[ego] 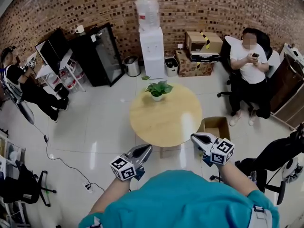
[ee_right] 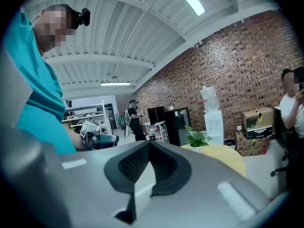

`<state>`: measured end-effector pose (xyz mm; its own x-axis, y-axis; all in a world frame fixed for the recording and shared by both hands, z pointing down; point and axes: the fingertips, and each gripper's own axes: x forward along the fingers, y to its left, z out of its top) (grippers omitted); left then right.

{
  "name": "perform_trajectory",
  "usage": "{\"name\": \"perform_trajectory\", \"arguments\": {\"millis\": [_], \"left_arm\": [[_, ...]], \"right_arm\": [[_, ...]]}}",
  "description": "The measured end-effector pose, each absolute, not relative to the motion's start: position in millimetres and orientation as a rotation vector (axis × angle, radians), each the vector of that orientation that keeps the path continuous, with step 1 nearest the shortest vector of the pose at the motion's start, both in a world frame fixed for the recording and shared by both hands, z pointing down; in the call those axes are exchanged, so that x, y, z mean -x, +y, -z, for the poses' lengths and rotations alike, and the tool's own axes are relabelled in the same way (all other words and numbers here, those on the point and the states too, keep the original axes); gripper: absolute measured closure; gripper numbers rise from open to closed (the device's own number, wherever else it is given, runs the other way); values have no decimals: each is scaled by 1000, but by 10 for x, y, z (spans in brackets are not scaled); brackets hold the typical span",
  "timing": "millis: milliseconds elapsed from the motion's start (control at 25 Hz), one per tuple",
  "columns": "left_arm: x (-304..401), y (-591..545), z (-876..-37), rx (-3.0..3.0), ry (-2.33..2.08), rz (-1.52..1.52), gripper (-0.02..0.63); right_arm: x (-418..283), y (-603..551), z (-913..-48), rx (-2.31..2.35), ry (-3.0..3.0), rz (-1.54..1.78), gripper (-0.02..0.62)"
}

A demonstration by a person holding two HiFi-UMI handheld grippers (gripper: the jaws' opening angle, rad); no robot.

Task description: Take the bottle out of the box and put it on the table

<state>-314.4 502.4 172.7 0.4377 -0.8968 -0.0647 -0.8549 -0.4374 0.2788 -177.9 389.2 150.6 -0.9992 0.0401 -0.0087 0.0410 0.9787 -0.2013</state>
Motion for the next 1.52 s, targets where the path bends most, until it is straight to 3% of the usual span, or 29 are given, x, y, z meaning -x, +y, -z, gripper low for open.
{"name": "perform_trajectory", "arguments": {"millis": [240, 560, 1000, 1520], "left_arm": [[3100, 4059, -1972, -2443, -1639, 206, 606], [2429, 2277, -2422, -2394, -1610, 147, 606], [1989, 479, -2783, -2521, -1230, -38, 606], [1739, -829, -4185, -2611, -824, -289, 606]], "right_arm": [[1829, 2834, -1712, -143, 3099, 268, 594], [1376, 1336, -2159, -200, 3114, 215, 594], [960, -199, -2659, 284, 3130, 331, 594], [539, -1818, -4172, 918, 3096, 487, 576]]}}
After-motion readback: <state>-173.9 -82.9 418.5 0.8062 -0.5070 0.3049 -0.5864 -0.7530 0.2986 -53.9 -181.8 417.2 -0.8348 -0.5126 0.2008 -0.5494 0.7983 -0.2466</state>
